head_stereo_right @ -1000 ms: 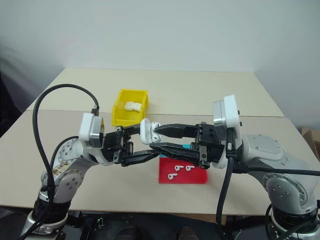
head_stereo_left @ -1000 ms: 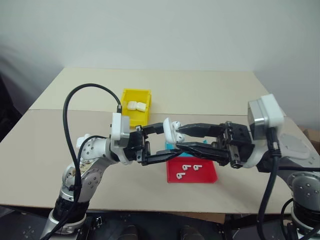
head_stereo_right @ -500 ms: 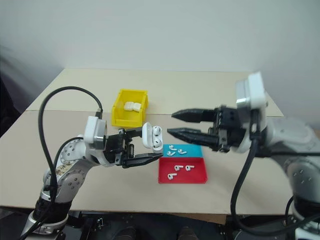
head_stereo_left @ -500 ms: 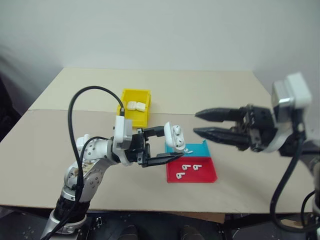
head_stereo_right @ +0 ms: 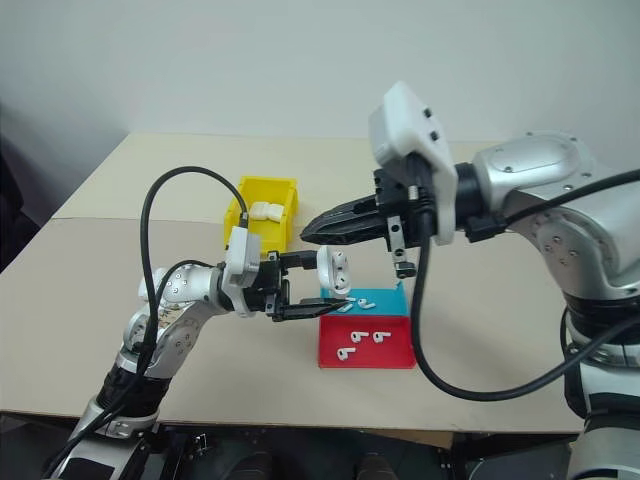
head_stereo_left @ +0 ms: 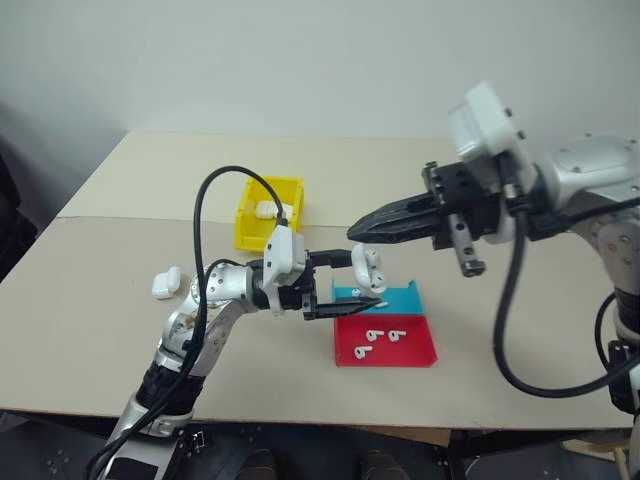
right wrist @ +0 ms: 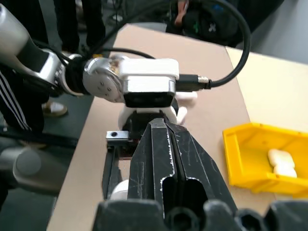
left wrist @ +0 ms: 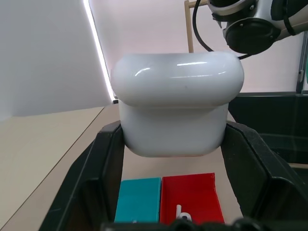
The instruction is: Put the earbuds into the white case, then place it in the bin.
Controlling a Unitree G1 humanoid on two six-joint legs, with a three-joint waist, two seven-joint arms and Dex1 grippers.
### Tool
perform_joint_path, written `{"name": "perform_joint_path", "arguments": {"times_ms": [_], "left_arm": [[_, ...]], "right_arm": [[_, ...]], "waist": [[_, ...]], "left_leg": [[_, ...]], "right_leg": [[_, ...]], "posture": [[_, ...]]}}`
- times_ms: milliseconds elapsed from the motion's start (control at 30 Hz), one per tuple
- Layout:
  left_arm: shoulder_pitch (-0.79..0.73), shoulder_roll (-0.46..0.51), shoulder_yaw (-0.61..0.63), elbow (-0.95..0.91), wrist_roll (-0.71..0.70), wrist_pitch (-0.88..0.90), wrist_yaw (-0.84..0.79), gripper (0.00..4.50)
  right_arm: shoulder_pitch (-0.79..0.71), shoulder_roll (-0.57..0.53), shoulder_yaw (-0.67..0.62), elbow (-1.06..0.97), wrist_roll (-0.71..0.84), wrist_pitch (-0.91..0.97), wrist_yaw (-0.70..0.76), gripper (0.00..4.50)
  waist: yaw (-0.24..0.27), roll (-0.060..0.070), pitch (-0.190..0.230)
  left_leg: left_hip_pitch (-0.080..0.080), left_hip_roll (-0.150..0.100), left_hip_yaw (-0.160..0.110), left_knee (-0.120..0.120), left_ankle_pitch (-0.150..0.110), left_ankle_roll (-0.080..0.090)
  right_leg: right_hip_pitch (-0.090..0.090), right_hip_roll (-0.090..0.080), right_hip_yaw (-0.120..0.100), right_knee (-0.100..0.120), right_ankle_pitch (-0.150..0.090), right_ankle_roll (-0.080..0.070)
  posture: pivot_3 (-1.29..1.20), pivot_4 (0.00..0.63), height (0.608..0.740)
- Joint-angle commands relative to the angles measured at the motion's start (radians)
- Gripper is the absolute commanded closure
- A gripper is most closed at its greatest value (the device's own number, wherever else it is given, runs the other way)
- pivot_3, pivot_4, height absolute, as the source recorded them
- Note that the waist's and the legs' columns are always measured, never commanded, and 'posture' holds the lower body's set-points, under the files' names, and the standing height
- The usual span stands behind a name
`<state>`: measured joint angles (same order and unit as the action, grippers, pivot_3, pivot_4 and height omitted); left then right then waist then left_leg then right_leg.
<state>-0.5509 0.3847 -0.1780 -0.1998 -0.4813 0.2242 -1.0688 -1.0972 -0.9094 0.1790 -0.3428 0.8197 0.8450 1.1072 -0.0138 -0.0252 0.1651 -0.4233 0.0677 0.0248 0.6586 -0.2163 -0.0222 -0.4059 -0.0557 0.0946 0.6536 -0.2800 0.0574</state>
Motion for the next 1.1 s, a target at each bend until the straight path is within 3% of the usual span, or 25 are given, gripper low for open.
{"name": "perform_joint_path", "arguments": {"times_ms": [33,333,600,967,1100], "left_arm": [[-0.031,-0.005,-0.007,-0.009,0.037,-0.034,0.011,1.75],[-0.038,-0.023,0.002,-0.023,0.043,-0.036,0.012,1.75],[-0.021,-0.014,0.02,-0.043,0.024,-0.035,0.008,1.75],[-0.012,-0.023,0.043,-0.046,0.007,-0.047,0.012,1.75],[-0.002,-0.029,0.046,-0.043,0.009,-0.056,0.017,1.75]], "right_arm": [[-0.032,0.008,0.033,-0.013,-0.087,-0.047,0.042,4.49],[-0.019,0.044,0.075,0.007,-0.226,-0.122,0.127,4.49],[0.019,0.013,0.084,0.017,-0.326,-0.185,0.192,4.49],[0.042,0.005,0.034,0.02,-0.34,-0.199,0.217,4.49],[0.012,0.042,-0.059,0.046,-0.266,-0.179,0.184,4.49]], "waist": [[0.0,0.0,0.0],[0.0,0.0,0.0],[0.0,0.0,0.0],[0.0,0.0,0.0],[0.0,0.0,0.0]], "left_leg": [[0.0,0.0,0.0,0.0,0.0,0.0],[0.0,0.0,0.0,0.0,0.0,0.0],[0.0,0.0,0.0,0.001,0.0,0.0],[0.0,0.0,0.0,0.001,0.0,0.0],[0.0,0.0,0.0,0.001,0.0,0.0]], "right_leg": [[0.0,0.0,0.0,0.0,0.0,0.0],[0.0,0.0,0.0,0.001,0.0,0.0],[0.0,0.0,0.0,0.001,0.0,0.0],[0.0,0.0,0.0,0.002,0.0,0.0],[0.0,0.0,0.0,0.002,0.0,0.0]], "posture": [[0.0,0.15,0.74],[0.0,0.15,0.74],[0.0,0.15,0.74],[0.0,0.15,0.74],[0.0,0.15,0.74]]}}
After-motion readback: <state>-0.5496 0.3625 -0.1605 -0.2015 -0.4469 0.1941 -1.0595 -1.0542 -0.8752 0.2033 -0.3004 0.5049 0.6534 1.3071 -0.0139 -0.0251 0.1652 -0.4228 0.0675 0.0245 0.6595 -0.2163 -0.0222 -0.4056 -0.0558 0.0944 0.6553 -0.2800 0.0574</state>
